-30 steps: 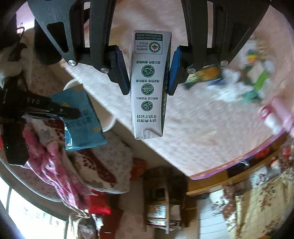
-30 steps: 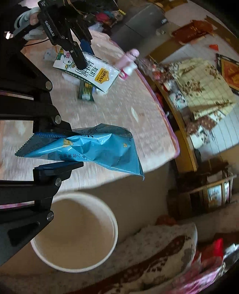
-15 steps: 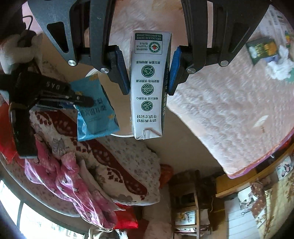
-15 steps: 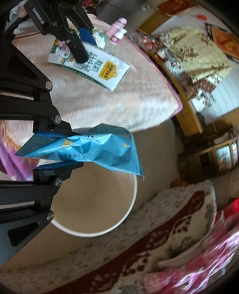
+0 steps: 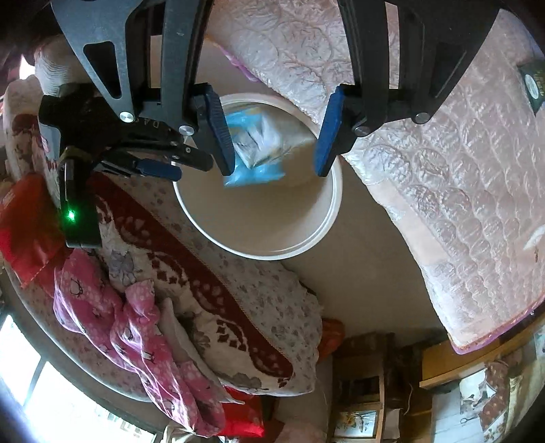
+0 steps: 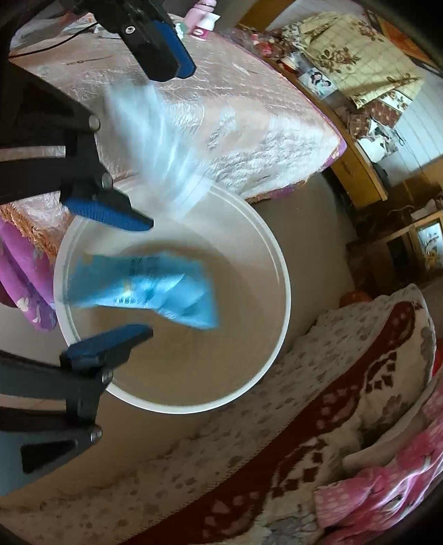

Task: Collect trash
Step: 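Open both tools to drop the carton and bag into the bucket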

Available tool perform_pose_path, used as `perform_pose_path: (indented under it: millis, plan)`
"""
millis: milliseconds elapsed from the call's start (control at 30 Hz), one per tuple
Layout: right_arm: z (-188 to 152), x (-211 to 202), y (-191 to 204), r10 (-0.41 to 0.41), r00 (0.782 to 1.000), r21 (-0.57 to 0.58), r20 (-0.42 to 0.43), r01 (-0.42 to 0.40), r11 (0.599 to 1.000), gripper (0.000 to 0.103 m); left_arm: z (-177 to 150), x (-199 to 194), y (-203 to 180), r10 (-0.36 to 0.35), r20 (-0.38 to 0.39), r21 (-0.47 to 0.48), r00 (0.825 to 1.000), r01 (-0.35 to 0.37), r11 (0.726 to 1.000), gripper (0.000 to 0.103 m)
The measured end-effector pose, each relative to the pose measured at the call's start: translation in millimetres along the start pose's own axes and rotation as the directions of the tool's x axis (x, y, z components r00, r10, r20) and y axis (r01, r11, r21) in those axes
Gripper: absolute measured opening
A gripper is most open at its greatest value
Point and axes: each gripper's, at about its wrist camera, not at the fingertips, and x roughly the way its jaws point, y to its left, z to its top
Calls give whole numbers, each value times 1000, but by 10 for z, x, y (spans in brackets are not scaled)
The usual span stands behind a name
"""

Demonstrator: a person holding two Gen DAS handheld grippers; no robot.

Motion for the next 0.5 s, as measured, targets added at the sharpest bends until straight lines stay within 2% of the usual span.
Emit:
perform_pose_path:
  millis: [233, 500]
  plan:
    - [-23, -113, 72, -1, 1000, -33, 19, 1, 999, 55, -57, -134, 63, 66, 35, -4, 997, -66, 998, 47]
    - [-22, -325, 320, 9, 998, -75, 64, -4, 997, 56, -141, -427, 208, 148, 98, -20, 984, -147, 989, 47]
